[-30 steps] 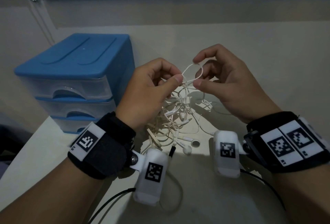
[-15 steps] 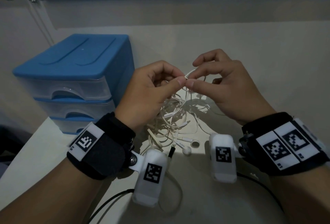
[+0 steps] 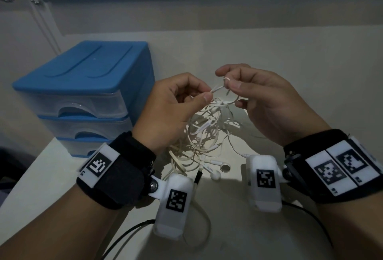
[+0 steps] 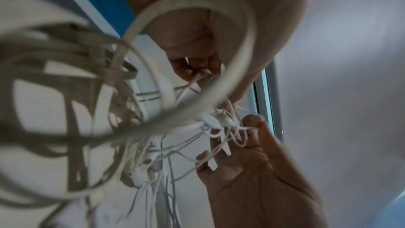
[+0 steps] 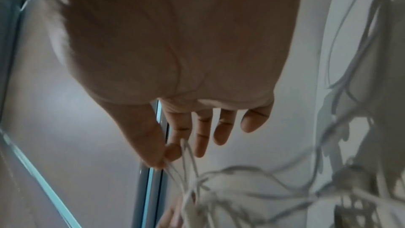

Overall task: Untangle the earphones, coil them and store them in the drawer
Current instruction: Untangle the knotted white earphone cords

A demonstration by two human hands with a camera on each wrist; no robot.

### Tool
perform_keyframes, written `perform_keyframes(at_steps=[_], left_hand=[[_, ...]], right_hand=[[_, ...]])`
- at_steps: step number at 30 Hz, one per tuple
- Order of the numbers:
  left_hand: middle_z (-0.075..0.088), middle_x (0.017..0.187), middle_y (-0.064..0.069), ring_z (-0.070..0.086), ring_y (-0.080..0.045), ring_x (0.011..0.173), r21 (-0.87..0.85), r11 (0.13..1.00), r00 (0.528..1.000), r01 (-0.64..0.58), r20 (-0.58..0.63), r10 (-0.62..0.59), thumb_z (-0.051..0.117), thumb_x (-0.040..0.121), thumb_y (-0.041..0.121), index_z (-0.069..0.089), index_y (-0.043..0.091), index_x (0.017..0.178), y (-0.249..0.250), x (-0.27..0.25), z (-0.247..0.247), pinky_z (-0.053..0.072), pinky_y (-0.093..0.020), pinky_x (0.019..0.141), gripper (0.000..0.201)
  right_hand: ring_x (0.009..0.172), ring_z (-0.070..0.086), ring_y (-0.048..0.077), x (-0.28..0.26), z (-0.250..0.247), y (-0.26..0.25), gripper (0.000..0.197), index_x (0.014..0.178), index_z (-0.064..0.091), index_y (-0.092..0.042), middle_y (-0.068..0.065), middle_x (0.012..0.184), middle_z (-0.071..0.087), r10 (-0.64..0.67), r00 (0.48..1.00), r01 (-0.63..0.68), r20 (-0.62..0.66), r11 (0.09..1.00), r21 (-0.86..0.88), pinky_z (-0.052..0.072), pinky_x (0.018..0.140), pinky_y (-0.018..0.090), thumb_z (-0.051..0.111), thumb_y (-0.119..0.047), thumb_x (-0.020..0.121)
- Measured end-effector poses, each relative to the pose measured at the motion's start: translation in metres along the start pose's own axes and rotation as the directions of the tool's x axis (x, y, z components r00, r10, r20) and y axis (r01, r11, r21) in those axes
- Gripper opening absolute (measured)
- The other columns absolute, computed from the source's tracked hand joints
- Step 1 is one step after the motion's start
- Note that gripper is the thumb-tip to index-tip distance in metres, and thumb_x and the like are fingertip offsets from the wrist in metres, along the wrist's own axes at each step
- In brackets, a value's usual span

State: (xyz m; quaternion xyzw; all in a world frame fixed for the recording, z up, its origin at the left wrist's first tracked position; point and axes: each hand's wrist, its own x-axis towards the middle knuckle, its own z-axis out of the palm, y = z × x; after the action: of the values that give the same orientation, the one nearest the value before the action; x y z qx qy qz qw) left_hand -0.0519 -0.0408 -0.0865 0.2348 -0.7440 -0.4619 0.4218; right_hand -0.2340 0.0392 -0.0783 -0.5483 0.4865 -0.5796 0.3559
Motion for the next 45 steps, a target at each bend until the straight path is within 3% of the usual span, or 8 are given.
perform_keyframes(at_steps=[3,6,12,21,33,39,42,45], left_hand=[[0.069,0.081,-0.012,0.055,-0.02,0.073,-0.018,1.0,1.0,0.005,-0.012,-0.005,0.077,0.088,0.012,0.074,0.012,0.09,-0.001,0.001,-0.002,0.048,-0.026,0.068,0.003],[0.068,0.08,-0.007,0.056,-0.017,0.073,-0.014,1.0,1.0,0.005,0.004,-0.005,0.077,0.088,0.012,0.074,0.011,0.091,0.0,0.0,-0.001,0.049,-0.022,0.067,0.004],[0.066,0.086,-0.021,0.054,-0.025,0.075,-0.009,1.0,1.0,-0.005,0.024,0.005,0.076,0.088,0.009,0.073,0.007,0.092,0.001,0.0,0.0,0.05,-0.025,0.07,0.005],[0.064,0.08,-0.003,0.049,-0.023,0.071,-0.014,1.0,0.999,-0.016,0.031,0.017,0.075,0.09,0.01,0.073,0.008,0.094,0.003,0.0,0.001,0.046,-0.028,0.067,0.005],[0.064,0.076,0.003,0.051,-0.016,0.066,0.038,0.999,0.999,-0.012,-0.042,0.013,0.072,0.093,0.013,0.071,0.011,0.092,-0.001,0.001,-0.001,0.045,-0.024,0.059,0.002],[0.063,0.077,-0.003,0.054,-0.018,0.068,0.024,1.0,1.0,-0.01,-0.028,0.011,0.074,0.091,0.012,0.07,0.009,0.093,0.001,0.0,-0.001,0.05,-0.028,0.063,0.004],[0.063,0.079,-0.002,0.055,-0.011,0.069,-0.011,1.0,1.0,0.003,0.01,-0.003,0.077,0.087,0.006,0.069,0.007,0.095,0.001,-0.001,-0.001,0.052,-0.021,0.067,0.011],[0.063,0.077,0.005,0.054,-0.003,0.067,-0.011,1.0,0.999,0.009,0.031,-0.009,0.078,0.085,0.004,0.069,0.007,0.095,0.002,-0.001,0.001,0.05,-0.016,0.068,0.014]], right_hand=[[0.104,0.061,0.01,0.001,-0.004,0.004,0.006,0.077,0.071,-0.027,-0.011,0.118,0.063,-0.06,0.996,0.043,-0.063,0.97,-0.241,0.041,0.092,0.026,0.07,-0.028,0.084],[0.116,0.059,0.016,0.001,-0.008,0.009,0.01,0.076,0.072,-0.034,-0.014,0.116,0.062,-0.054,0.996,0.022,-0.069,0.915,-0.403,0.042,0.106,0.037,0.075,-0.029,0.085],[0.086,0.054,0.005,0.001,-0.007,0.001,0.013,0.076,0.069,-0.025,-0.009,0.105,0.062,-0.08,0.994,0.072,-0.069,0.992,-0.107,0.038,0.078,0.023,0.064,-0.027,0.089],[0.09,0.051,0.012,-0.001,-0.001,0.002,0.023,0.105,0.064,-0.009,-0.003,0.096,0.057,0.014,1.0,-0.015,0.006,0.986,0.167,0.031,0.076,0.032,0.057,-0.027,0.091],[0.08,0.047,0.045,-0.002,-0.009,0.001,0.009,0.086,0.074,-0.013,0.003,0.087,0.068,-0.28,0.96,0.279,0.019,0.947,-0.16,0.038,0.074,0.043,0.078,-0.007,0.08],[0.079,0.061,0.026,-0.004,-0.002,-0.003,0.007,0.09,0.071,-0.005,0.014,0.085,0.071,-0.23,0.972,0.233,0.039,0.962,-0.143,0.05,0.076,0.035,0.074,0.0,0.086],[0.071,0.058,0.011,-0.003,0.0,-0.004,0.006,0.091,0.068,-0.005,0.014,0.081,0.068,-0.226,0.974,0.221,-0.01,0.96,-0.174,0.046,0.066,0.018,0.07,0.001,0.09],[0.071,0.061,0.011,0.0,-0.001,-0.002,0.004,0.092,0.068,-0.006,0.017,0.087,0.073,-0.267,0.958,0.235,-0.108,0.941,-0.244,0.046,0.065,0.02,0.07,-0.003,0.092]])
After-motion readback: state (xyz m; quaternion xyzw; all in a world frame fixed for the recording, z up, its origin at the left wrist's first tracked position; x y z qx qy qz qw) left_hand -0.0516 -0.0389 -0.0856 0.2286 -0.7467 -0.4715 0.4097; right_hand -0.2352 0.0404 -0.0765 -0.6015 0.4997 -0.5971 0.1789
